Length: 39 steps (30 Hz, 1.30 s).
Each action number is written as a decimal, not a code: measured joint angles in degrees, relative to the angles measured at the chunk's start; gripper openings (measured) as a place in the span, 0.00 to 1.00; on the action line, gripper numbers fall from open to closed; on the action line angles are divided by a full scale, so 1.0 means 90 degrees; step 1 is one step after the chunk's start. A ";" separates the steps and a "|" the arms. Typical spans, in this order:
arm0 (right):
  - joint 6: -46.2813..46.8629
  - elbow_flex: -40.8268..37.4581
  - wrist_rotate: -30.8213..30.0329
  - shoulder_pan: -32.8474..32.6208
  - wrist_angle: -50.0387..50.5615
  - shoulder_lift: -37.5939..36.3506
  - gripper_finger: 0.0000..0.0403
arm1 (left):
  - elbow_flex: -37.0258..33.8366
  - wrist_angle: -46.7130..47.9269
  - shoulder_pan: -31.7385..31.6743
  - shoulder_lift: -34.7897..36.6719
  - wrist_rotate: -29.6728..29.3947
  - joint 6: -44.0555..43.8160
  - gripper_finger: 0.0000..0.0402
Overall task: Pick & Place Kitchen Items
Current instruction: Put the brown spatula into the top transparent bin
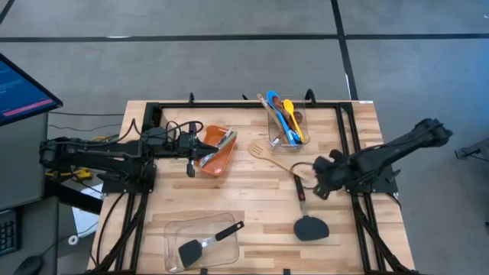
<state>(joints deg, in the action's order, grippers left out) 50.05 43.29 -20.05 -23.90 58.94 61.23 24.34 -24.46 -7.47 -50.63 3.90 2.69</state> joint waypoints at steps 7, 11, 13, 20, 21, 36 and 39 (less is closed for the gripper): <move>0.0140 -0.0810 -0.0921 -0.0231 -0.0192 -0.2502 0.04 | 0.0000 -0.0001 -0.0001 0.0000 0.0000 0.0000 0.00; 0.0119 -0.1032 -0.0960 -0.0241 -0.0375 -0.3573 0.02 | 0.0000 -0.0004 -0.0001 0.0000 0.0000 0.0001 0.00; 0.0066 -0.1080 -0.0953 -0.0241 -0.0469 -0.3941 0.02 | 0.0000 -0.0006 -0.0001 0.0000 0.0000 0.0001 0.00; 0.0067 -0.1096 -0.0947 -0.0162 -0.0374 -0.4470 0.02 | 0.0000 -0.0006 0.0000 0.0000 0.0000 0.0001 0.00; 0.0067 -0.1095 -0.0942 -0.0135 -0.0297 -0.4408 0.04 | 0.0000 -0.0006 -0.0001 0.0000 0.0000 0.0001 0.00; 0.0670 -0.1098 -0.0455 0.0129 0.0217 -0.2846 0.56 | 0.0000 -0.0006 -0.0001 0.0000 0.0000 0.0001 0.00; 0.0713 -0.1098 -0.0420 0.0129 0.0209 -0.2625 0.58 | 0.0000 -0.0006 0.0000 0.0000 0.0000 0.0001 0.00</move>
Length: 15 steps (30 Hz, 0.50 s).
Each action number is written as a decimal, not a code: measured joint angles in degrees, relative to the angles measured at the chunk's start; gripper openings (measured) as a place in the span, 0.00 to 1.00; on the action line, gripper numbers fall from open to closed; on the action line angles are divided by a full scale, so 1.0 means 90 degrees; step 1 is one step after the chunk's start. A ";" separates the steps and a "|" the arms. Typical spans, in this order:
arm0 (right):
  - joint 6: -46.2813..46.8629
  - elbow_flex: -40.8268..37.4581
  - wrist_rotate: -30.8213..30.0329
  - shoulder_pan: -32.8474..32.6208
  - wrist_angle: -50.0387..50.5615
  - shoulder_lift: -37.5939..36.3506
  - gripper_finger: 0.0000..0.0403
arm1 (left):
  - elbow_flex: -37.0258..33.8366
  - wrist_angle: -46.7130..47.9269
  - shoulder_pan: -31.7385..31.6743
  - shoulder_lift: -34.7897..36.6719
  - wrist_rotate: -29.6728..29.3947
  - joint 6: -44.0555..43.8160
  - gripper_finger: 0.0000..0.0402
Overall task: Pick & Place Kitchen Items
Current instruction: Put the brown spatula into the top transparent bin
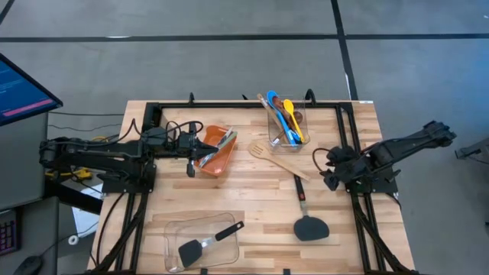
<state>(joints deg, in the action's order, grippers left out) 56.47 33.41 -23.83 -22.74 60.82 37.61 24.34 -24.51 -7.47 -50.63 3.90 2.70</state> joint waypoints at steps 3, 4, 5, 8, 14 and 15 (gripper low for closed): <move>0.0003 0.0000 -0.0001 0.0000 -0.0030 0.0279 0.55 | 0.0000 0.0000 0.0001 0.0002 0.0000 0.0000 0.00; 0.0010 0.0000 -0.0002 0.0000 -0.0069 0.0377 0.54 | 0.0000 0.0000 0.0001 0.0000 0.0000 0.0000 0.00; 0.0017 0.0000 -0.0002 0.0000 -0.0134 0.0477 0.53 | 0.0000 0.0000 -0.0001 0.0000 0.0000 0.0000 0.00; 0.0015 0.0000 -0.0002 0.0002 -0.0450 0.0745 0.51 | 0.0000 0.0000 -0.0001 0.0001 0.0000 0.0000 0.00; 0.0017 0.0002 -0.0002 0.0017 -0.0517 0.1346 0.50 | 0.0000 0.0000 -0.0001 0.0000 0.0000 0.0000 0.00; 0.0014 0.0002 0.0000 0.0053 -0.0558 0.1424 0.51 | 0.0000 0.0000 0.0001 0.0000 0.0000 0.0000 0.00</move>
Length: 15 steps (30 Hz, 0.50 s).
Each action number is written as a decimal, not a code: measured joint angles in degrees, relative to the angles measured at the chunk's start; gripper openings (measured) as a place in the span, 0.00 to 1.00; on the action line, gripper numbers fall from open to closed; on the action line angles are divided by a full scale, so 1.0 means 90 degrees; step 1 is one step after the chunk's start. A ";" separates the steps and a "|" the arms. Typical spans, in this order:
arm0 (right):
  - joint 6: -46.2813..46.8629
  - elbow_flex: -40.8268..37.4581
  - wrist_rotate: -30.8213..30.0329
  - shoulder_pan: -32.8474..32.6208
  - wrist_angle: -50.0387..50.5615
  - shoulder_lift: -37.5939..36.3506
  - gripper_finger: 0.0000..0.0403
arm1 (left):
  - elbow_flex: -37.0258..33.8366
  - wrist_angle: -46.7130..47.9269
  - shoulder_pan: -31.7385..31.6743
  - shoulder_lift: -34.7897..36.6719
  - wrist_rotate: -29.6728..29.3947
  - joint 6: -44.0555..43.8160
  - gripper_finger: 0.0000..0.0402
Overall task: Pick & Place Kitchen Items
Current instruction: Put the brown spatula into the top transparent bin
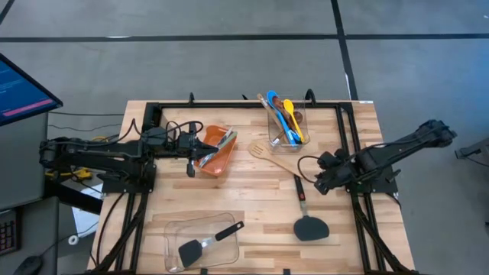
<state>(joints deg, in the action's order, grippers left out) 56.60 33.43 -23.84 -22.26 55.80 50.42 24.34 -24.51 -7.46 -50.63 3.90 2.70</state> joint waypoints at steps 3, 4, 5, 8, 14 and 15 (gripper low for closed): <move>-0.0178 0.0000 0.0249 0.0207 -0.0216 0.0178 0.51 | 0.0000 0.0000 -0.0002 0.0000 -0.0002 0.0000 0.00; -0.0311 0.0000 0.0335 0.0296 -0.0338 0.0219 0.51 | 0.0000 0.0000 -0.0002 0.0000 0.0000 0.0000 0.00; -0.0441 0.0000 0.0398 0.0384 -0.0463 0.0263 0.50 | 0.0000 0.0001 -0.0002 0.0000 -0.0001 0.0000 0.00; -0.0906 0.0000 0.0557 0.0741 -0.0759 0.0325 0.47 | 0.0000 0.0000 0.0000 0.0000 0.0000 0.0000 0.00; -0.1471 -0.0031 0.1059 0.1553 -0.0952 0.0361 0.42 | -0.0002 0.0001 -0.0002 0.0000 -0.0001 0.0000 0.00; -0.1538 -0.0108 0.1174 0.1682 -0.1057 0.0356 0.42 | -0.0002 0.0000 -0.0002 0.0000 -0.0001 0.0000 0.00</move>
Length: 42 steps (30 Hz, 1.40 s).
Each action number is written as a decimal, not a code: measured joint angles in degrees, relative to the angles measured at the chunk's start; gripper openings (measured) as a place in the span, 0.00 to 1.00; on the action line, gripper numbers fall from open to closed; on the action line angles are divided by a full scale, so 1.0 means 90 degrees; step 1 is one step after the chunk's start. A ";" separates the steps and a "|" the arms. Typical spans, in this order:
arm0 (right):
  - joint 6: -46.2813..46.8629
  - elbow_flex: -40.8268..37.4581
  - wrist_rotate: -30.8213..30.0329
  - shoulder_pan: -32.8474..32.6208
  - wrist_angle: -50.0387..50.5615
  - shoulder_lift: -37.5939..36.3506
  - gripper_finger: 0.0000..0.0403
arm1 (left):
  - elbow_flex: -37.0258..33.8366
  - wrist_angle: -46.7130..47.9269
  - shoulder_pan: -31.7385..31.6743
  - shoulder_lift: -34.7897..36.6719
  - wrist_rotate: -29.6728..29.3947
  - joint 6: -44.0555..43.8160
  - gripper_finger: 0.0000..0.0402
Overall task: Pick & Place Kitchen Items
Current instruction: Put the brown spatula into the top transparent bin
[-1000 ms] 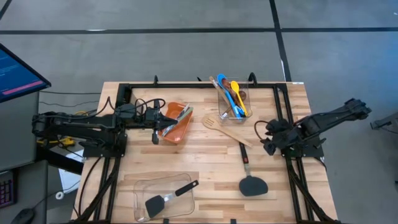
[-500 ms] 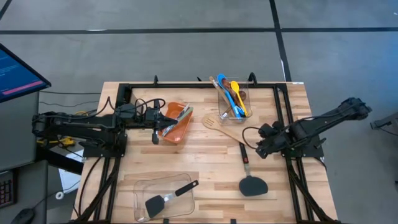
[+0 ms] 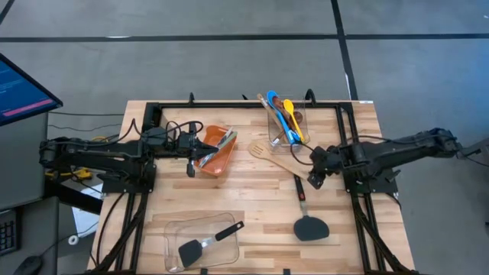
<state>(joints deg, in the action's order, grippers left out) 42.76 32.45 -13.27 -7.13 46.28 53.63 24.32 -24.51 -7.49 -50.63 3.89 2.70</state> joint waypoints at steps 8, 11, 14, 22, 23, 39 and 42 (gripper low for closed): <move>-0.0099 -0.0993 0.0929 0.0652 -0.1325 0.0014 0.45 | 0.0000 0.0001 0.0000 0.0000 0.0001 0.0000 0.00; -0.0104 -0.1038 0.0807 0.0696 -0.1421 0.0000 0.47 | 0.0000 0.0000 0.0002 0.0000 -0.0001 0.0000 0.00; -0.0101 -0.1043 0.0725 0.0751 -0.1414 0.0015 0.51 | 0.0000 0.0000 0.0000 0.0000 -0.0001 0.0000 0.00; -0.0242 -0.1043 0.0733 0.0793 -0.1612 0.0769 0.60 | 0.0000 0.0000 0.0000 0.0000 0.0001 0.0000 0.00; -0.0291 -0.1043 0.0760 0.0777 -0.1734 0.0877 0.60 | 0.0000 0.0002 0.0002 0.0000 0.0000 0.0000 0.00; -0.0901 -0.0314 0.0855 0.0722 -0.1500 0.1239 0.60 | 0.0000 0.0000 0.0000 0.0000 0.0001 0.0000 0.00; -0.0937 -0.0247 0.0857 0.0722 -0.1574 0.1239 0.60 | 0.0000 0.0000 0.0000 0.0000 -0.0001 0.0000 0.00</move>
<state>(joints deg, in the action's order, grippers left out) 34.32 30.23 -5.56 -0.62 32.11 64.77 24.32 -24.51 -7.48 -50.63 3.88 2.70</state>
